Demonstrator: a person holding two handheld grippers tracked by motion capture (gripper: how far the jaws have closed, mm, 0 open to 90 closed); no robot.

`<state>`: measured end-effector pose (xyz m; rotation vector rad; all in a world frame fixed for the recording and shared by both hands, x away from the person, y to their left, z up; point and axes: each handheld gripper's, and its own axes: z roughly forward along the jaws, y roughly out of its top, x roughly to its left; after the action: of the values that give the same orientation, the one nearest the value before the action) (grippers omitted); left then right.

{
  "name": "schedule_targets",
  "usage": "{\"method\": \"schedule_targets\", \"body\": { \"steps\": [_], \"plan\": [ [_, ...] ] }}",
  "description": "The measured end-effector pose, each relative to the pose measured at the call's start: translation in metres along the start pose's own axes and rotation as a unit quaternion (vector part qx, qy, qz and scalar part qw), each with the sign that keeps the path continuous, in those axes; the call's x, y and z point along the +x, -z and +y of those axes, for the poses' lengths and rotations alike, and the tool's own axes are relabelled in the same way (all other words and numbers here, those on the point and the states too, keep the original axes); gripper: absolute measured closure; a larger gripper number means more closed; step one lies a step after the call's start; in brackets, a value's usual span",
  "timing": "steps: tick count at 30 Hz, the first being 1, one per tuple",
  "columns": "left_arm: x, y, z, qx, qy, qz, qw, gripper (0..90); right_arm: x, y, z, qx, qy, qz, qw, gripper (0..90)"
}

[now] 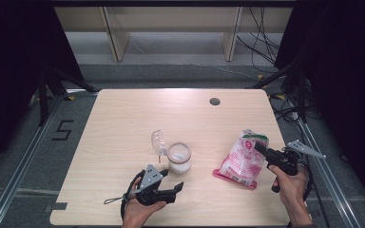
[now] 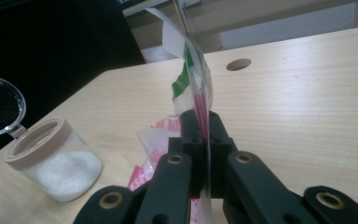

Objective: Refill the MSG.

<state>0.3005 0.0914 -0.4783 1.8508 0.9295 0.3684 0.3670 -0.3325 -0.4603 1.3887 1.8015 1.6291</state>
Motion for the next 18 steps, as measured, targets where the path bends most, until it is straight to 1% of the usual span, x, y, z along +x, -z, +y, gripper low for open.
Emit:
{"method": "schedule_targets", "body": {
  "steps": [1, 2, 3, 4, 5, 6, 8, 9, 10, 11, 12, 13, 14, 15, 16, 17, 18],
  "plan": [
    [0.002, 0.003, 0.003, 0.005, -0.002, 0.008, 1.0, 29.3, 0.003, 0.0, 0.0, 0.0, -0.014, 0.0, 0.9999, 90.0],
    [0.004, 0.004, 0.004, 0.006, 0.001, 0.007, 1.0, 29.2, 0.003, 0.0, 0.0, 0.002, -0.016, -0.002, 0.9999, 89.9],
    [0.005, 0.005, 0.005, -0.001, 0.008, 0.006, 0.9999, 29.2, 0.001, -0.001, 0.0, -0.001, -0.005, -0.003, 1.0, 89.7],
    [0.008, 0.008, 0.007, -0.005, 0.01, 0.012, 0.9999, 29.3, 0.001, 0.001, 0.0, 0.008, -0.001, -0.012, 0.9999, 89.6],
    [0.012, 0.01, 0.008, -0.011, 0.013, 0.018, 0.9997, 29.4, 0.0, 0.001, 0.001, 0.011, 0.006, -0.015, 0.9998, 89.3],
    [0.015, 0.012, 0.009, -0.011, 0.015, 0.025, 0.9995, 29.4, 0.0, 0.001, 0.0, 0.01, 0.007, -0.017, 0.9998, 88.9],
    [0.02, 0.015, 0.01, -0.016, 0.02, 0.029, 0.9992, 29.3, 0.0, -0.001, -0.001, 0.007, 0.002, -0.024, 0.9997, 87.8],
    [0.023, 0.016, 0.011, -0.011, 0.013, 0.027, 0.9995, 29.2, 0.001, 0.0, -0.002, 0.012, -0.016, -0.022, 0.9996, 87.7],
    [0.025, 0.017, 0.011, -0.008, 0.009, 0.028, 0.9995, 29.2, -0.002, -0.001, -0.003, 0.004, -0.007, -0.013, 0.9999, 87.6],
    [0.027, 0.018, 0.012, -0.003, 0.001, 0.032, 0.9995, 29.1, -0.003, 0.0, -0.002, 0.012, -0.006, -0.02, 0.9997, 87.5],
    [0.029, 0.02, 0.012, -0.004, -0.003, 0.032, 0.9995, 29.0, -0.003, -0.001, -0.003, 0.002, -0.007, -0.016, 0.9999, 87.4],
    [0.03, 0.021, 0.013, -0.003, -0.003, 0.034, 0.9994, 29.0, -0.003, -0.002, -0.003, 0.001, -0.002, -0.027, 0.9996, 87.3],
    [0.031, 0.021, 0.013, -0.007, -0.008, 0.032, 0.9994, 29.0, -0.003, -0.002, -0.003, -0.001, 0.001, -0.021, 0.9998, 87.0],
    [0.033, 0.022, 0.013, -0.006, -0.01, 0.033, 0.9994, 29.0, -0.003, -0.003, -0.004, 0.0, 0.001, -0.025, 0.9997, 86.2],
    [0.034, 0.024, 0.013, -0.005, -0.011, 0.037, 0.9993, 29.0, -0.003, -0.002, -0.003, 0.013, -0.002, -0.032, 0.9994, 85.8],
    [0.037, 0.025, 0.013, -0.006, -0.009, 0.034, 0.9994, 28.6, -0.002, -0.001, -0.003, 0.019, -0.003, -0.04, 0.999, 85.5],
    [0.038, 0.025, 0.013, -0.008, -0.008, 0.033, 0.9994, 27.9, -0.003, -0.001, -0.004, 0.018, 0.005, -0.04, 0.999, 84.9]
  ]
}}
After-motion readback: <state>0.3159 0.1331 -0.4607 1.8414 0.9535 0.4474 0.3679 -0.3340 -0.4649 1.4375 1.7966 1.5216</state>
